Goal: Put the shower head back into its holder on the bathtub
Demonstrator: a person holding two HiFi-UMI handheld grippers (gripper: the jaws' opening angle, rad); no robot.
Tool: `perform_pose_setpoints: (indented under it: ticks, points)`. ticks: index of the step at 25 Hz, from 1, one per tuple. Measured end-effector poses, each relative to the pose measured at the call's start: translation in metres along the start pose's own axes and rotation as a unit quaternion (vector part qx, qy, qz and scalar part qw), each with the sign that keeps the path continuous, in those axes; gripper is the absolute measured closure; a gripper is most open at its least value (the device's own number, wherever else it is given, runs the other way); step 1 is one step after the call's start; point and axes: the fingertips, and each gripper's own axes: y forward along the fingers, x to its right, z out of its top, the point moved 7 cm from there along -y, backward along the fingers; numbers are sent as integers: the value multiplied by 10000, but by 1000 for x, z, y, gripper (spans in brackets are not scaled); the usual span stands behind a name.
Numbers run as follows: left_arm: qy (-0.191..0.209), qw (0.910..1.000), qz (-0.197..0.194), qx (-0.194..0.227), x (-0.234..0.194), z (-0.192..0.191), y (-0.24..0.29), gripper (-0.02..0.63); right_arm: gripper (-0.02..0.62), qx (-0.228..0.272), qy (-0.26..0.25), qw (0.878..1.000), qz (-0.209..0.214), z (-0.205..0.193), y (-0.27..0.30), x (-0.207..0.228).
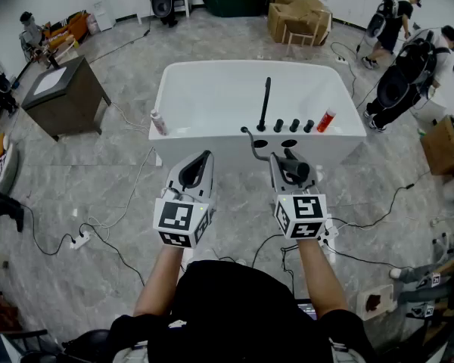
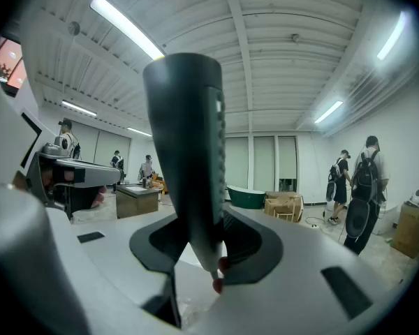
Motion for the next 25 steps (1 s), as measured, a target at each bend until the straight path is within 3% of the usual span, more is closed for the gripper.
perform_pose_setpoints:
  ticks: [20, 25]
  points:
    - [35, 9999, -81, -101, 22, -8, 9, 595, 457, 61, 67, 9999, 147, -9, -5, 14]
    - [-1, 9999, -70, -107, 8, -11, 25, 595, 457, 93, 105, 9997, 184, -9, 17, 15]
